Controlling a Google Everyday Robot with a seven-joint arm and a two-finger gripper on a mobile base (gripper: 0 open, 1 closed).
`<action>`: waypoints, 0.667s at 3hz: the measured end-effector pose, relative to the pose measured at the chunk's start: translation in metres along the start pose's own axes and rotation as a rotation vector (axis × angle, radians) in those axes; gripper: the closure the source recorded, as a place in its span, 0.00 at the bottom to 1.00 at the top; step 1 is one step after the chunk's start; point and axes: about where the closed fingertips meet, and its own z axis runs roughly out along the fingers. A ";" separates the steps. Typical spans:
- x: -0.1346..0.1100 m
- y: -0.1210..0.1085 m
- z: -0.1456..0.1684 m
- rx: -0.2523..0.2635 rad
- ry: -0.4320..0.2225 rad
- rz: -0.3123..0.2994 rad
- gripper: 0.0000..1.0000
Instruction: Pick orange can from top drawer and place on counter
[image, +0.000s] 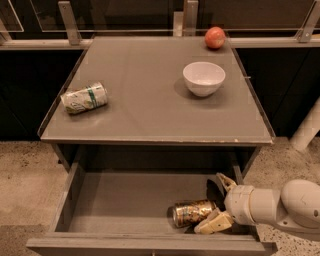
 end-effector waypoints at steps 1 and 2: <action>-0.002 0.003 0.003 -0.004 -0.010 0.008 0.00; -0.002 0.003 0.003 -0.004 -0.010 0.008 0.00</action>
Offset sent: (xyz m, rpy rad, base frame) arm -0.0011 0.0142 -0.0265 0.0460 0.0161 -0.0186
